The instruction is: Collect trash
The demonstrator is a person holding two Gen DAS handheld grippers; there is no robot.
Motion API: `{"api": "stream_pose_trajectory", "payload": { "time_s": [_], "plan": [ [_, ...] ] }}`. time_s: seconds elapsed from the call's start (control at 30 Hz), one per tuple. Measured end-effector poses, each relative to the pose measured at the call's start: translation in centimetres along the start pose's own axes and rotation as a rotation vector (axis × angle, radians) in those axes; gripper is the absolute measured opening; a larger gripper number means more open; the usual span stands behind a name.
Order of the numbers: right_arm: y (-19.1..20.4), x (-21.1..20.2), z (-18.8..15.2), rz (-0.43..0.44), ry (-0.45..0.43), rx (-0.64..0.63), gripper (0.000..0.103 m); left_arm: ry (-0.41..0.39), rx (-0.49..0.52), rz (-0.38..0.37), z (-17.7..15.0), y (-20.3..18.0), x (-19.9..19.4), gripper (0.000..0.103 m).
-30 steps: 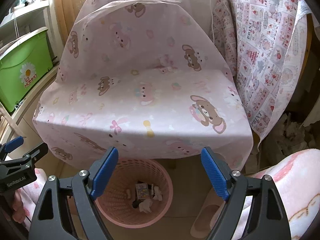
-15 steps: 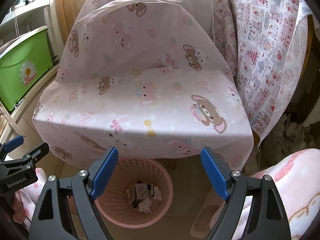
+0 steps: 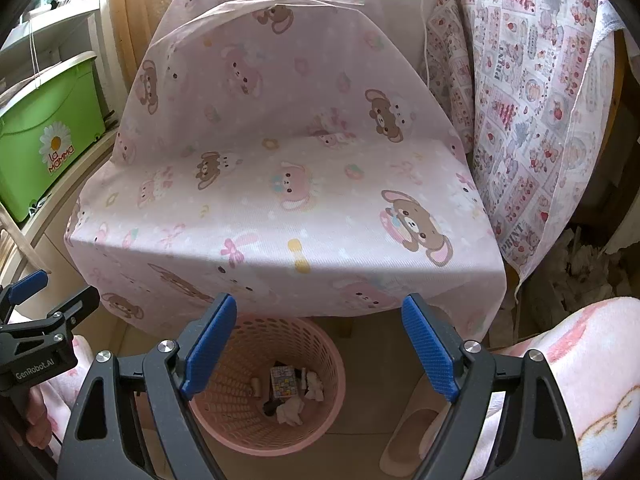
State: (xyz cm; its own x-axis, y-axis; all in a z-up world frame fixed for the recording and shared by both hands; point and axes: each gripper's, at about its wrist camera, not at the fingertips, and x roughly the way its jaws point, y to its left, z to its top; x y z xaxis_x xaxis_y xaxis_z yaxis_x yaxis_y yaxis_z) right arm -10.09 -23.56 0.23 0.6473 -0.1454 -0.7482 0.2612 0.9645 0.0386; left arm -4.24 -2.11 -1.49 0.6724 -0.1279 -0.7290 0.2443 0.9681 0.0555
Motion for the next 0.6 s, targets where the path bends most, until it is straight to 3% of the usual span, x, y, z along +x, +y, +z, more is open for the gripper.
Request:
{"api": "stream_pose_trajectory", "payload": {
  "time_s": [0.6],
  "plan": [
    [0.04,-0.05,-0.04,0.000,0.000,0.001,0.086,-0.005,0.017,0.003,-0.02,-0.05,-0.16,0.102]
  ]
}}
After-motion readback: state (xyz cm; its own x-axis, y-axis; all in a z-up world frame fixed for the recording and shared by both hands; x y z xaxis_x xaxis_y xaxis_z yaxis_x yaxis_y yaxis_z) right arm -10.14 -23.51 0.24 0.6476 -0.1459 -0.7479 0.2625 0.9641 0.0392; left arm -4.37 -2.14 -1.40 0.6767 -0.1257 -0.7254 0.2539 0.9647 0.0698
